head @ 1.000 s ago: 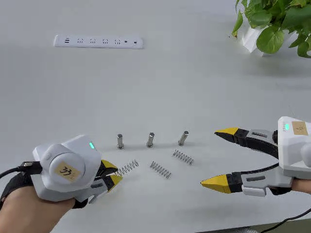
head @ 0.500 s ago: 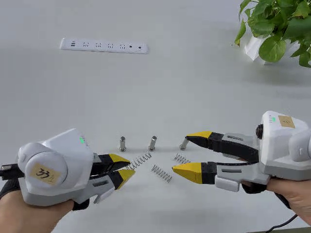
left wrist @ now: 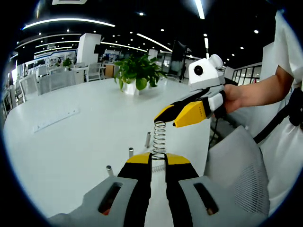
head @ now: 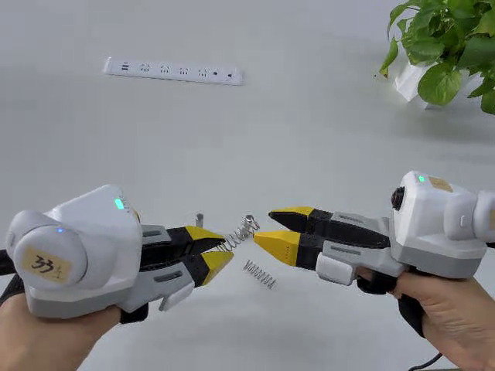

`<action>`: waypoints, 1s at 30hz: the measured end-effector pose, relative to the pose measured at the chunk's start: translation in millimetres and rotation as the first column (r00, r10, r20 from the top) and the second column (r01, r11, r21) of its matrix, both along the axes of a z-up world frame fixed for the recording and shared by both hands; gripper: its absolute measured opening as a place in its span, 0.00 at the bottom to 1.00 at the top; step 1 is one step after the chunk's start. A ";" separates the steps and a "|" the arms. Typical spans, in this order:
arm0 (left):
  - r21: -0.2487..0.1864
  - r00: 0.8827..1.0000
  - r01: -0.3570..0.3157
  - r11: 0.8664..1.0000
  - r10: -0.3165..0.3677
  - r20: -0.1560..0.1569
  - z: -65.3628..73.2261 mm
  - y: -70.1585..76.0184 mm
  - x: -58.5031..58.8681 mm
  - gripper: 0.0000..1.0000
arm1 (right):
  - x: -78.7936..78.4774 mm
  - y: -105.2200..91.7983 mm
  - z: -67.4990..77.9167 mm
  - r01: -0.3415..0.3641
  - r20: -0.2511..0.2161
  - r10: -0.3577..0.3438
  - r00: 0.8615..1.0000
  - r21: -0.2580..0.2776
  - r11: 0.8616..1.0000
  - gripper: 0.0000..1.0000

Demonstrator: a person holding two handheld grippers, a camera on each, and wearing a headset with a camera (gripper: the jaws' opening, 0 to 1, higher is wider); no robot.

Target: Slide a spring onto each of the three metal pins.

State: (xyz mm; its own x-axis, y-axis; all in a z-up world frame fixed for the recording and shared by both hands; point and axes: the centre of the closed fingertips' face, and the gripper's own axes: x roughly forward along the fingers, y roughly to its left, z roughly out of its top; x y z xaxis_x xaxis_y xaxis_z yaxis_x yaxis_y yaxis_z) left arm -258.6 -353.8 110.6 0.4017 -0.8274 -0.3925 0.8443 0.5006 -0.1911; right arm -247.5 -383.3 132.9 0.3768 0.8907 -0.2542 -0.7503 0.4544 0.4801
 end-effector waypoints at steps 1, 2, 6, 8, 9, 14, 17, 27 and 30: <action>-0.007 1.000 -0.001 1.000 0.001 0.001 1.6 -0.4 0.4 0.07 | 0.5 0.7 1.6 0.003 -0.002 -0.003 1.000 0.009 1.000 0.26; -0.014 1.000 -0.003 1.000 0.003 0.004 3.4 -0.8 0.9 0.07 | 1.1 1.5 3.2 0.006 -0.008 -0.006 1.000 0.019 1.000 0.26; -0.038 1.000 -0.003 0.999 0.003 0.014 10.3 -3.2 2.1 0.07 | 4.0 4.1 9.7 0.020 -0.024 -0.019 1.000 0.058 0.998 0.23; -0.043 1.000 -0.004 0.999 0.005 0.019 12.5 -3.9 3.0 0.07 | 3.4 6.5 13.1 0.020 -0.028 -0.018 0.999 0.070 0.997 0.21; -0.047 1.000 -0.004 0.999 0.005 0.019 13.6 -4.3 3.3 0.07 | 3.0 7.5 14.1 0.019 -0.028 -0.017 0.999 0.071 0.997 0.20; -0.068 1.000 -0.003 0.998 0.005 0.024 18.7 -6.5 4.2 0.07 | 1.2 10.9 19.1 0.018 -0.043 -0.014 0.999 0.096 0.995 0.16; -0.074 1.000 -0.002 0.997 0.004 0.026 20.8 -7.9 4.1 0.07 | 0.5 11.5 21.5 0.017 -0.046 -0.012 0.999 0.107 0.994 0.14; -0.075 1.000 0.002 0.997 0.000 0.020 20.2 -10.5 2.9 0.07 | 0.6 10.0 24.6 0.014 -0.047 -0.008 0.999 0.126 0.992 0.08; -0.074 1.000 0.004 0.997 -0.003 0.020 19.4 -10.8 2.6 0.07 | -0.3 11.1 24.9 0.006 -0.033 -0.002 0.999 0.111 0.994 0.08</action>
State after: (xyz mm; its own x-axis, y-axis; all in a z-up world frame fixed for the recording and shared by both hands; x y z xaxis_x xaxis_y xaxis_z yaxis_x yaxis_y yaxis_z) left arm -256.0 -364.6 129.9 0.4057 -0.8553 -0.3224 0.8501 0.4827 -0.2107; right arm -247.8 -372.2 157.8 0.3734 0.9127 -0.1659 -0.7318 0.3997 0.5520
